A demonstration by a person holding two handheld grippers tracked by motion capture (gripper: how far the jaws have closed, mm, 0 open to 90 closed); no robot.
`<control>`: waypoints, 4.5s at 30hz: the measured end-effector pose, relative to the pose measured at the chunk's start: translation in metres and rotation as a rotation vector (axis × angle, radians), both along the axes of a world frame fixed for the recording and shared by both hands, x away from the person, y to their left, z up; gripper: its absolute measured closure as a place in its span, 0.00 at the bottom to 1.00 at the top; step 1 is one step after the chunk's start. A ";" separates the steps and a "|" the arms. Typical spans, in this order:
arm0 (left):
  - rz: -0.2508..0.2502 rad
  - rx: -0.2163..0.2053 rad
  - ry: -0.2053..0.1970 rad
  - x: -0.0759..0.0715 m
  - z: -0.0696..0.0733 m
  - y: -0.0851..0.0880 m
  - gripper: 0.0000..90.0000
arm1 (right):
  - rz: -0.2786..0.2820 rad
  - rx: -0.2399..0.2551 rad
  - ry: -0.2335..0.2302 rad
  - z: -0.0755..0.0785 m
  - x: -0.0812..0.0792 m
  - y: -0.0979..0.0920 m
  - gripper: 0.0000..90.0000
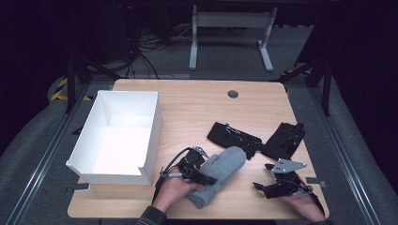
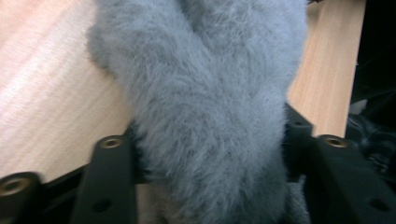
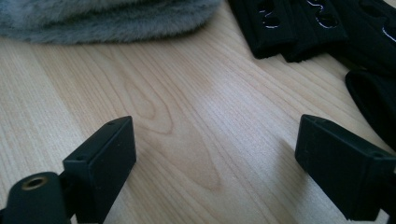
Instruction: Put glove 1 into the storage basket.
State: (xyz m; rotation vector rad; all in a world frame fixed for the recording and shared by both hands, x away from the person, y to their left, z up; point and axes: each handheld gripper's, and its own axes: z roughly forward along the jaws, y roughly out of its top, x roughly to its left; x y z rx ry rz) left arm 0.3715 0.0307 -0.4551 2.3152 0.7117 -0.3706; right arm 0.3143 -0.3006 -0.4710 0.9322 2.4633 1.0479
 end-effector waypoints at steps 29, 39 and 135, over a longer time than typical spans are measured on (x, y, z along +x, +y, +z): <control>0.030 -0.068 -0.102 -0.008 0.061 0.014 0.78 | 0.002 0.000 0.001 0.000 0.001 0.000 0.14; 0.083 -0.074 -0.148 -0.003 0.099 0.029 0.78 | 0.001 0.001 0.001 0.000 0.001 0.000 0.14; 0.778 0.132 -0.129 0.057 0.086 0.247 0.18 | 0.001 0.001 0.000 0.000 0.001 0.000 0.13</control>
